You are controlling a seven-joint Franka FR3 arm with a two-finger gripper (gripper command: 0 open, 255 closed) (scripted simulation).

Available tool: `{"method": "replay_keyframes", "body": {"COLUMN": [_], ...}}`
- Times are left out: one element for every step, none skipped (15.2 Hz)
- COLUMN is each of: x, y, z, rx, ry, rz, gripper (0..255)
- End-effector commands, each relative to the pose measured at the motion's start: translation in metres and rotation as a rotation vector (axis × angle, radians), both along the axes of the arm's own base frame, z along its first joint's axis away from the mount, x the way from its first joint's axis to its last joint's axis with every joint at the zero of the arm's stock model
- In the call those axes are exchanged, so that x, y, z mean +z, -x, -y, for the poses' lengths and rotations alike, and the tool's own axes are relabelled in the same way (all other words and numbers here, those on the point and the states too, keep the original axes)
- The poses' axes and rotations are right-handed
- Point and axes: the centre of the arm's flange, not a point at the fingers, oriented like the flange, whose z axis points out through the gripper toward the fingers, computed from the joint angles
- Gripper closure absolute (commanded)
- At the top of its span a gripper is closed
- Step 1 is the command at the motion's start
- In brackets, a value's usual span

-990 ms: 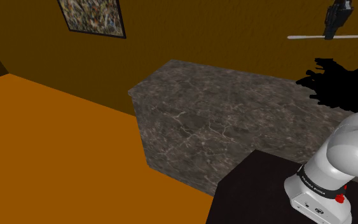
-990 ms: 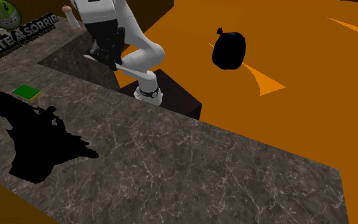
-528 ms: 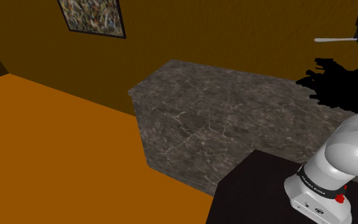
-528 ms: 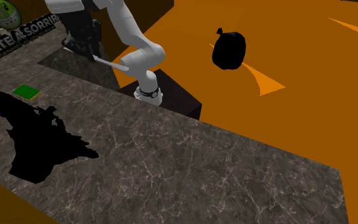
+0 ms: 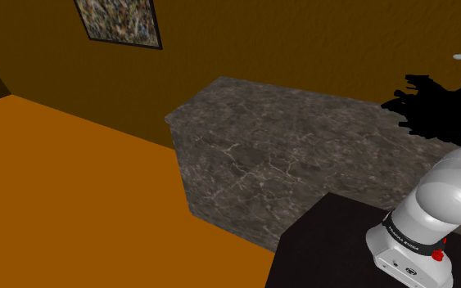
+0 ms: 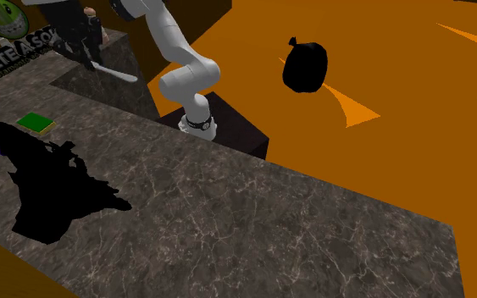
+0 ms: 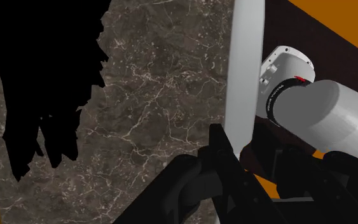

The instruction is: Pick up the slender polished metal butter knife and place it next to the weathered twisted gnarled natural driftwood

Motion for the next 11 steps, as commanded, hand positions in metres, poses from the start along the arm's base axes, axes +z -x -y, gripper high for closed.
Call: {"method": "replay_keyframes", "body": {"x": [-0.001, -0.001, -0.001, -0.001, -0.001, -0.001, -0.001, -0.001, -0.001, -0.001, -0.001], "y": [0.022, 0.034, 0.046, 0.058, 0.070, 0.082, 0.094, 0.106, 0.118, 0.130, 0.142], "z": [0.013, 0.019, 0.024, 0.030, 0.035, 0.041, 0.046, 0.052, 0.057, 0.063, 0.068], "rx": [0.000, 0.000, 0.000, 0.000, 0.000, 0.000, 0.000, 0.000, 0.000, 0.000, 0.000], "ry": [0.000, 0.000, 0.000, 0.000, 0.000, 0.000, 0.000, 0.000, 0.000, 0.000, 0.000], "rz": [-0.001, -0.001, -0.001, -0.001, -0.001, -0.001, -0.001, -0.001, -0.001, -0.001, -0.001], "gripper": [255, 255, 255, 255, 255, 255, 255, 255, 255, 255, 255]}}
